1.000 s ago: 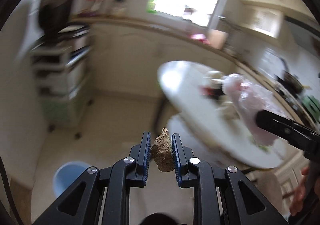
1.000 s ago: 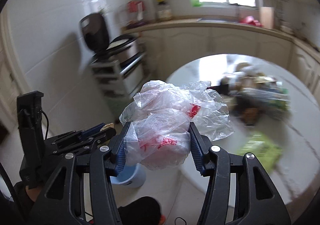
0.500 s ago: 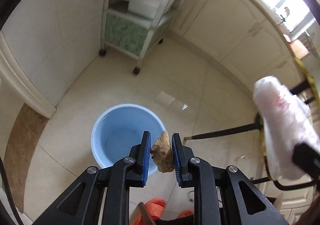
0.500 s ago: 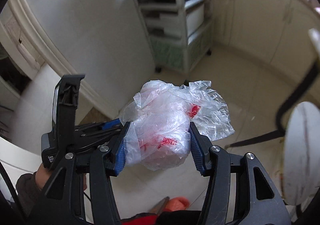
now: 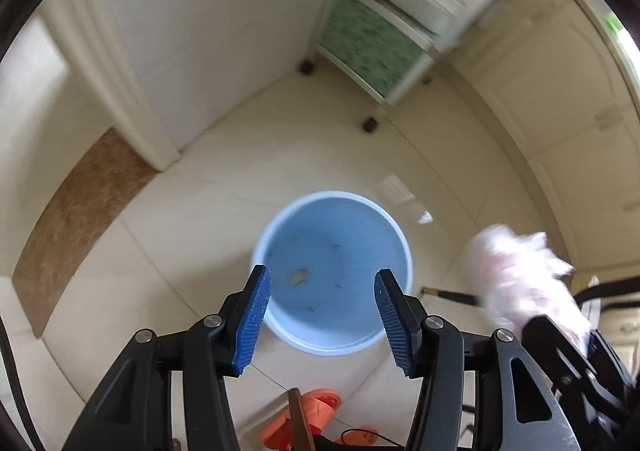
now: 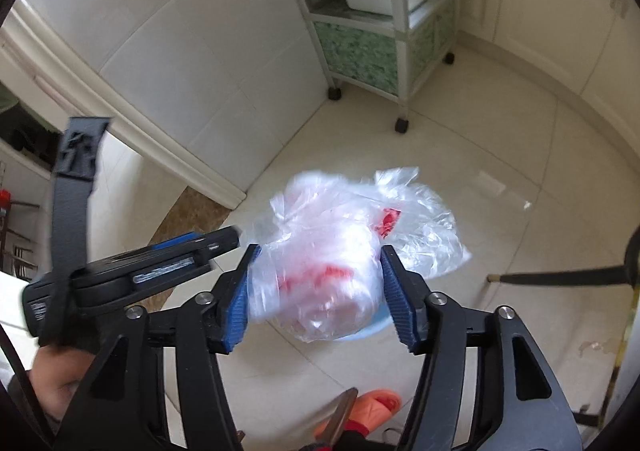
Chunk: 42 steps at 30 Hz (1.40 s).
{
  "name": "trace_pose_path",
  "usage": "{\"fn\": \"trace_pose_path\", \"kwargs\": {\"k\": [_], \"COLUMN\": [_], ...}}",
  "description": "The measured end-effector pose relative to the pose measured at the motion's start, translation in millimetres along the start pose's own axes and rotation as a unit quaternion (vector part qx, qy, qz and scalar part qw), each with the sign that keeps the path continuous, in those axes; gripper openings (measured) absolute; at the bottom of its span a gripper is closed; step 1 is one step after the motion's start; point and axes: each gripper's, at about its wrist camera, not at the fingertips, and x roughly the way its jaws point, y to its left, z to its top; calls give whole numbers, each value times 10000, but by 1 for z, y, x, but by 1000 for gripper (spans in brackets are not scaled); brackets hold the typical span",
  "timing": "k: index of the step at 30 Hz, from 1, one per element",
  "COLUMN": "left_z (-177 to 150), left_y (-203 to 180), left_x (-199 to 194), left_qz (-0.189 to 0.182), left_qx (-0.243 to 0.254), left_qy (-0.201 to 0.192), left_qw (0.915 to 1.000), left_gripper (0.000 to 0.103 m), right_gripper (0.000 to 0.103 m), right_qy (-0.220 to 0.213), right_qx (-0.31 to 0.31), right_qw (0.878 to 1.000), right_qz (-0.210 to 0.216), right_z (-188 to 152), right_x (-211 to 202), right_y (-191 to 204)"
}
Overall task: Collect trash
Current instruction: 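Open the right tool to drop the plastic bag into the bucket, then move the left tool back to the table and grasp the crumpled paper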
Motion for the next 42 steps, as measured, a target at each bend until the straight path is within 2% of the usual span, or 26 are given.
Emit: {"fn": "trace_pose_path", "kwargs": {"k": [2, 3, 7, 9, 11, 15, 17, 19, 23, 27, 29, 33, 36, 39, 42], "left_z": [0, 3, -19, -26, -33, -60, -79, -101, -153, -212, -242, -289, -300, -307, -297], "left_y": [-2, -5, -20, -36, -56, -98, -127, -157, -216, -266, -275, -303, -318, -348, -377], "left_x": [-13, -18, -53, -65, -82, -139, -169, -195, -240, -274, -281, -290, -284, -283, -269], "left_qz": [67, 85, 49, 82, 44, -267, -424, -578, -1064, -1585, -1780, -2017, -2083, -2117, -1954], "left_qx": [-37, -9, 198, 415, 635, 1127, 1497, 1885, 2651, 3331, 3581, 4114, 4397, 4571, 4684], "left_qy": [-145, -213, -511, -725, -994, -1603, -1965, -2306, -2857, -3078, -3108, -3086, -2933, -2772, -2597], "left_qw": [9999, 9997, 9985, 9965, 9930, 9802, 9681, 9529, 9147, 8770, 8622, 8336, 8230, 8182, 8216], "left_gripper": [51, 51, 51, 51, 51, 52, 53, 60, 71, 87, 95, 101, 102, 102, 102], "right_gripper": [74, 74, 75, 76, 82, 86, 92, 96, 102, 103, 103, 103, 103, 103, 103], "right_qy": [32, -22, -328, -594, -986, -1836, -2161, -2553, -3266, -3585, -3711, -3863, -3895, -3890, -3891], "right_qx": [7, -6, -52, -89, -144, -208, -146, -18, 436, 916, 1230, 1697, 2040, 2338, 2523], "right_qw": [10000, 10000, 9992, 9969, 9914, 9722, 9628, 9489, 9123, 8860, 8713, 8477, 8343, 8265, 8203], "right_qz": [-21, 19, -233, -517, -854, -1442, -1615, -1854, -2433, -2795, -2966, -3215, -3324, -3331, -3347], "right_z": [-1, -2, -3, -7, -12, -33, -50, -71, -121, -164, -186, -224, -251, -270, -287], "right_x": [3, 1, -27, -55, -91, -177, -223, -268, -353, -411, -436, -469, -487, -497, -500], "right_y": [3, 6, 13, 14, 14, 12, 8, 1, -17, -39, -56, -87, -112, -133, -149]}}
